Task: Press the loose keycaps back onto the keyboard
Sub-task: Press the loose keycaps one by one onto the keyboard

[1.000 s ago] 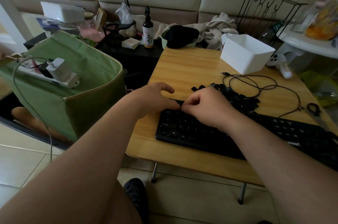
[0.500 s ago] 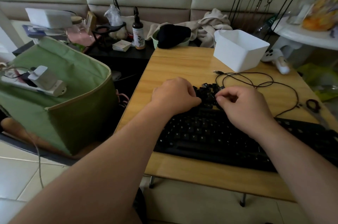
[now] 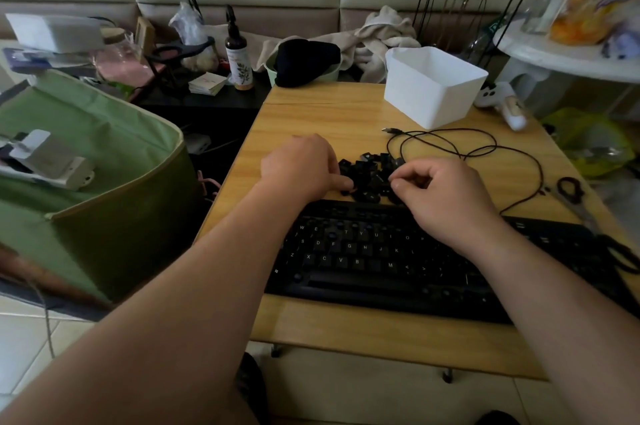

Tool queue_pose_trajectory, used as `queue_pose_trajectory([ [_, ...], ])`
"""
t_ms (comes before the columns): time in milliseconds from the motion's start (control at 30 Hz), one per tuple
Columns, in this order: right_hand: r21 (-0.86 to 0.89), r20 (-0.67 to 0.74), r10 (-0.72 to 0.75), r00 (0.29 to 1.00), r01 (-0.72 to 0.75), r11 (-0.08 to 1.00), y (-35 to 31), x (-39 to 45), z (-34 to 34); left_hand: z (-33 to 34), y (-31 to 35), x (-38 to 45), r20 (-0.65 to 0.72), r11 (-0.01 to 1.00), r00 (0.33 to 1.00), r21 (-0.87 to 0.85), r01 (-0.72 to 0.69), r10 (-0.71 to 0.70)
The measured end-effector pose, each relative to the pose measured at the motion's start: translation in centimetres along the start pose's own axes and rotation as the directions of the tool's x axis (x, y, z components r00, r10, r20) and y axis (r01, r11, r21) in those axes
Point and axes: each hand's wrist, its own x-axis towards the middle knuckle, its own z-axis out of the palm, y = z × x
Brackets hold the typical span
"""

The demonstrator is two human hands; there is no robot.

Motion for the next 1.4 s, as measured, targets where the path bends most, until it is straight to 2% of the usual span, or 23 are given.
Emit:
queue_pose_trajectory([
  [67,-0.002,0.007,0.002,1.000,-0.002,1.000,0.1,0.0,0.0,0.0,-0.2,-0.1,-0.017,1.000,1.000,0.000,-0.013,0.013],
  [200,-0.005,0.013,0.000,1.000,0.000,1.000,-0.1,0.1,0.0,0.0,-0.9,-0.2,0.020,0.993,0.999,-0.111,-0.037,0.039],
  [433,0.026,-0.009,-0.029,1.000,0.029,0.999,-0.7,0.0,0.4,0.0,-0.5,-0.5,0.063,0.997,0.997,-0.067,-0.042,0.046],
  [533,0.066,-0.014,-0.055,0.998,0.055,0.996,-1.0,-0.2,0.5,-0.9,-0.5,-1.1,0.066,0.974,0.997,-0.223,-0.032,0.048],
  [600,0.112,-0.035,-0.100,0.994,0.103,0.988,-1.2,-0.3,0.6,-1.4,-0.5,-1.8,0.084,0.902,0.995,-0.431,-0.008,0.049],
  [700,0.186,-0.077,-0.197,0.977,0.208,0.960,-1.8,-0.6,0.9,-1.8,-0.8,-2.8,0.149,0.734,0.984,-0.679,0.027,0.101],
  [800,0.196,-0.153,-0.263,0.952,0.290,0.937,-2.5,-0.9,1.0,-1.9,-1.1,-3.3,0.200,0.564,0.961,-0.823,0.060,0.191],
  [867,0.184,-0.203,-0.293,0.934,0.330,0.926,-2.9,-1.2,1.1,-2.1,-1.1,-3.6,0.218,0.485,0.950,-0.870,0.086,0.224],
  [933,0.168,-0.241,-0.320,0.916,0.364,0.916,-3.3,-1.4,1.0,-2.2,-0.9,-3.9,0.229,0.451,0.942,-0.887,0.098,0.246],
  [1033,0.162,-0.281,-0.341,0.897,0.394,0.905,-3.6,-1.5,0.9,-2.3,-0.8,-4.4,0.236,0.463,0.934,-0.882,0.090,0.267],
  [1267,0.161,-0.304,-0.386,0.871,0.446,0.880,-4.1,-1.9,0.5,-2.6,-1.0,-5.0,0.253,0.359,0.904,-0.925,0.122,0.344],
  [1400,0.162,-0.287,-0.409,0.866,0.465,0.870,-4.0,-1.9,0.5,-2.8,-1.3,-5.3,0.266,0.331,0.890,-0.933,0.141,0.370],
])
